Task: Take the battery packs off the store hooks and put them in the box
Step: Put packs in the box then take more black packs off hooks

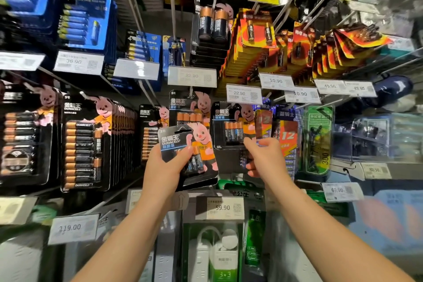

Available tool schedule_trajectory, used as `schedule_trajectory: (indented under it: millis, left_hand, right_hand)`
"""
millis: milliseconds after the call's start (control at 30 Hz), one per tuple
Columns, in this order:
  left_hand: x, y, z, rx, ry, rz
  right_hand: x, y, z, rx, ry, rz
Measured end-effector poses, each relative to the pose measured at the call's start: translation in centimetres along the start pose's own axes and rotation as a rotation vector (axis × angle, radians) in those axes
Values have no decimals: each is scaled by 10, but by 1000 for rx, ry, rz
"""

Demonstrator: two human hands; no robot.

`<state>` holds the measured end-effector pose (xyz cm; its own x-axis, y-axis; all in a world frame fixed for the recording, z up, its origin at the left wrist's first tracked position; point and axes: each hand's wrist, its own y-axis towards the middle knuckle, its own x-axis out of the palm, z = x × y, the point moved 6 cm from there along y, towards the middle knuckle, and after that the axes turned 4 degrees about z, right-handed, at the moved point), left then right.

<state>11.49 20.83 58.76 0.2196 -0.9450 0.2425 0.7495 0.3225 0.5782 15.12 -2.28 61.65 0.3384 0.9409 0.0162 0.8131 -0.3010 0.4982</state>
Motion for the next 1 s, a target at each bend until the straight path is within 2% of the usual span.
schedule_trajectory:
  millis: [100,167,333,433,767,867,1000]
  left_hand:
    - [2,-5,-3,-6,-25,6]
    - [4,-8,-4,-19,-24,10]
    - [14,-10,0,-21,-3,-5]
    - [18,-12,1,-12,-37,-2]
    - [33,-17,-6,-29,8,-73]
    - [34,-15,-9,-5,38,-55]
    - [32,-13,-6,37,58,-20]
  right_hand:
    - [-12,-9,8,-2,-11,60]
    - [-11,-18,8,-26,21,40]
    - [18,-50,-15,-229,-104,-219]
    - [30,-58,-22,-251,-147,-303]
    - [21,-52,-5,-182,-273,-233]
    - [19,-54,-4,-165,-224,-186]
    - [15,-60,-10,-237,-167,-83]
